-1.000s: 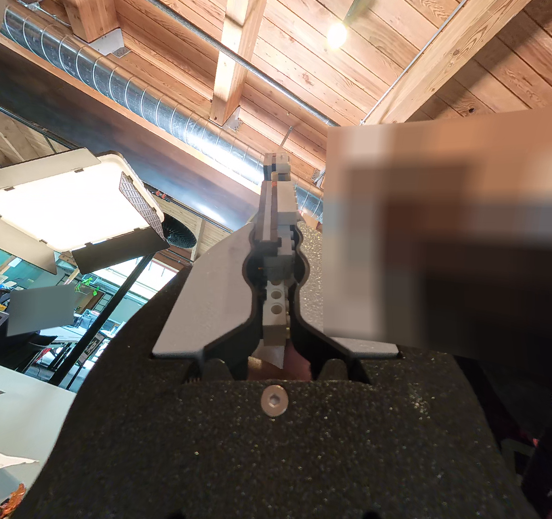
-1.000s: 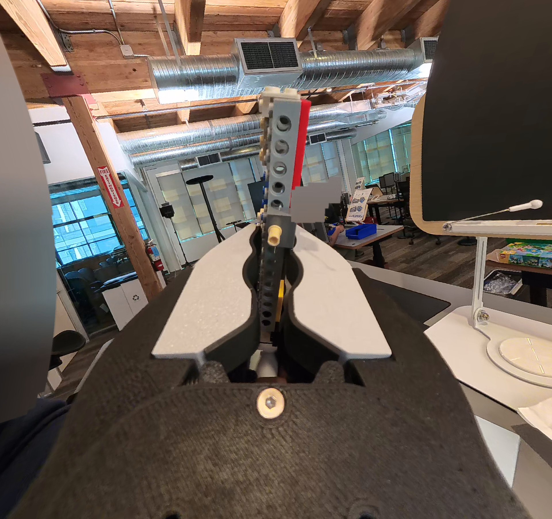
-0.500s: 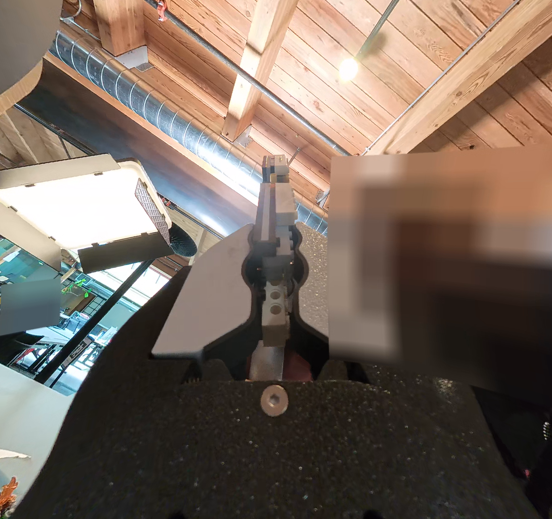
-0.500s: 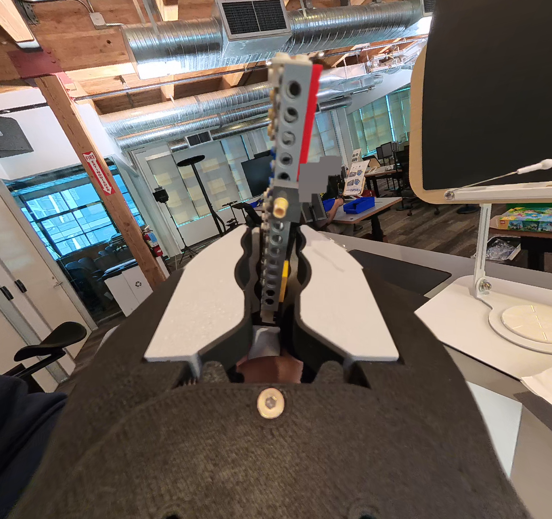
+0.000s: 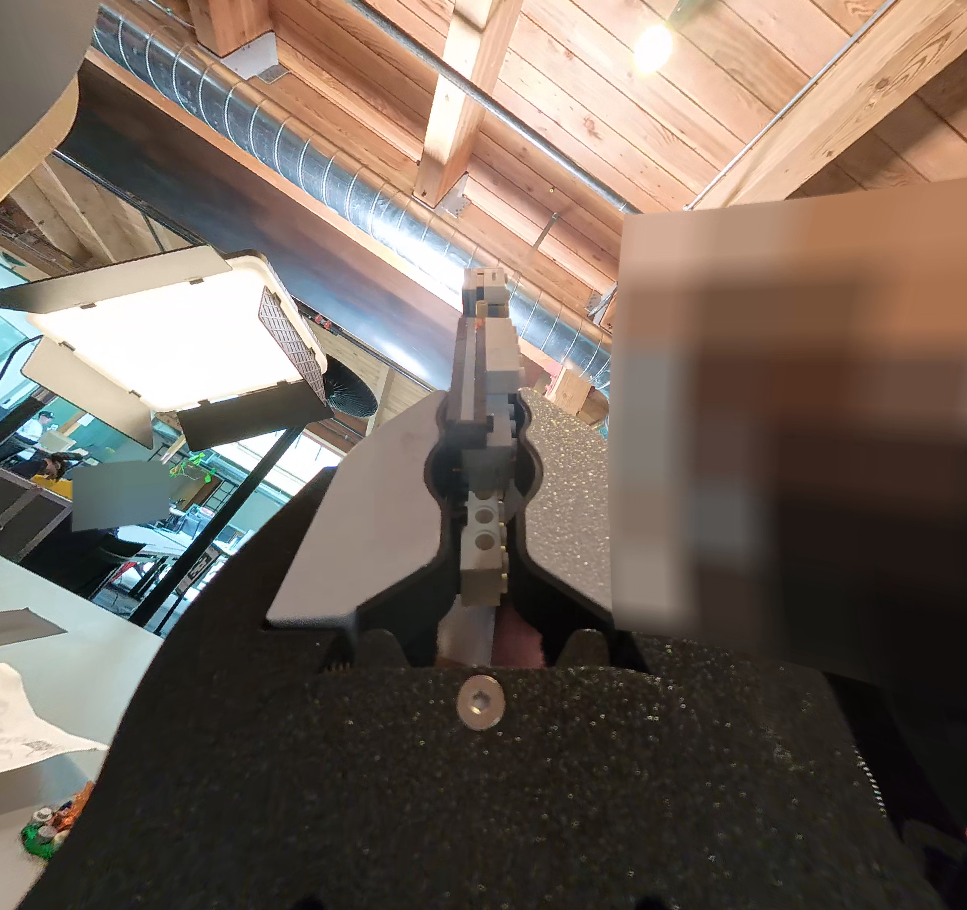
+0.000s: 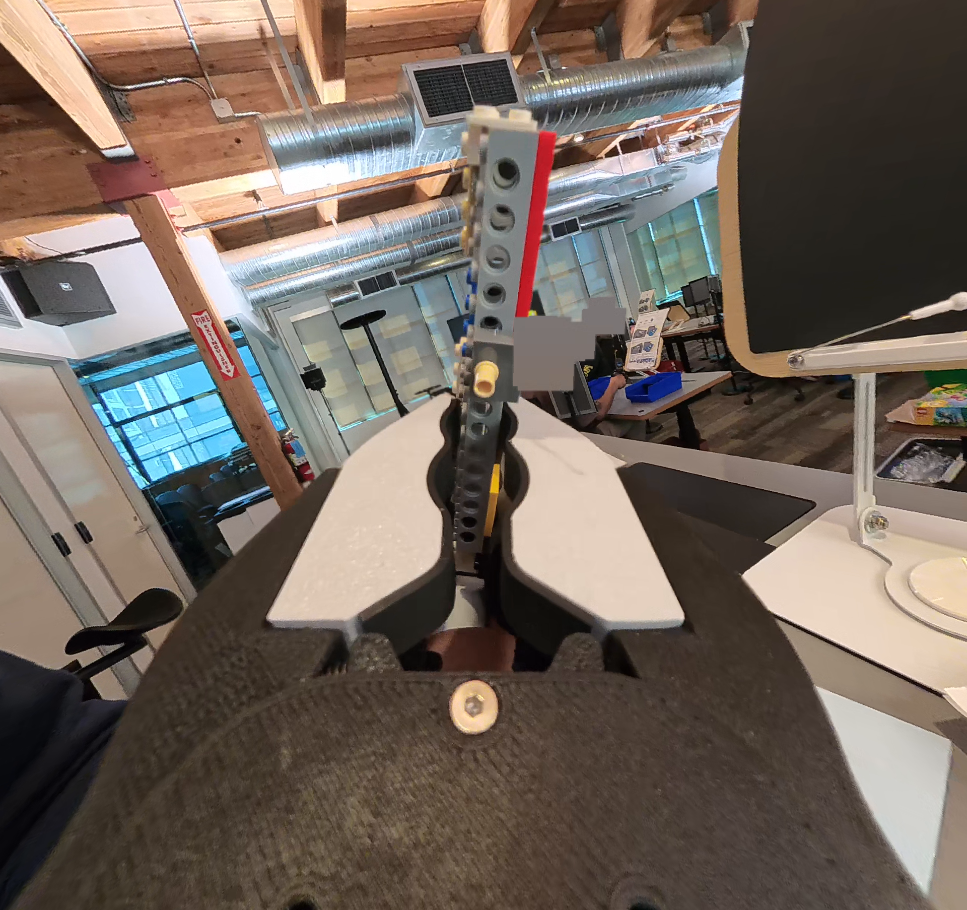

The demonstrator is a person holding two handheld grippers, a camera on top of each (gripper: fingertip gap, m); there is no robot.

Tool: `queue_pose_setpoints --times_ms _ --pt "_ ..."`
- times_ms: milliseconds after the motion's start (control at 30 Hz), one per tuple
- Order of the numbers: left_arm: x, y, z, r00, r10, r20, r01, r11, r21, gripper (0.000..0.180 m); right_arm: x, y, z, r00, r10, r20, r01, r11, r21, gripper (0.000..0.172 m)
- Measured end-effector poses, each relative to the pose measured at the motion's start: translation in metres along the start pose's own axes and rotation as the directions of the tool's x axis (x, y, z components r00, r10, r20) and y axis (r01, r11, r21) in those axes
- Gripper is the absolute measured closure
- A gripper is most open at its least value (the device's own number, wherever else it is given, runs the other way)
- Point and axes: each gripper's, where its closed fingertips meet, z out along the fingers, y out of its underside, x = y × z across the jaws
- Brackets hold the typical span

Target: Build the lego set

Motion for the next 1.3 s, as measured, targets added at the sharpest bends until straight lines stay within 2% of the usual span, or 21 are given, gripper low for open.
queue_pose_setpoints --times_ms 600,733,800,967,1167,1300 --pt "0.0 0.003 0.005 0.999 0.016 0.028 -0.015 1.0 -0.011 0.16 0.0 -0.004 -0.003 1.0 0.0 0.015 0.0 1.0 0.011 0.158" --pt "-0.007 0.001 0.007 0.996 -0.044 0.078 0.045 0.999 -0.007 0.161 0.008 -0.007 -0.004 0.999 0.033 -0.009 -0.033 0.999 0.015 0.157" --pt "-0.012 -0.004 0.005 0.991 -0.083 0.101 0.08 0.996 0.039 0.161 0.009 -0.01 -0.005 0.998 0.056 0.006 -0.057 0.998 0.032 0.147" --pt "-0.017 -0.006 0.004 0.983 -0.148 0.113 0.141 0.988 0.068 0.161 0.014 0.003 -0.001 0.997 0.078 -0.016 -0.079 0.996 -0.04 0.144" --pt "-0.02 -0.01 0.003 0.973 -0.202 0.115 0.191 0.976 0.103 0.161 0.016 0.008 -0.001 0.997 0.073 -0.033 -0.075 0.995 -0.069 0.157" --pt "-0.021 -0.01 0.005 0.972 -0.197 0.128 0.187 0.979 0.086 0.16 0.018 0.006 -0.001 0.996 0.08 -0.046 -0.083 0.994 -0.064 0.158"
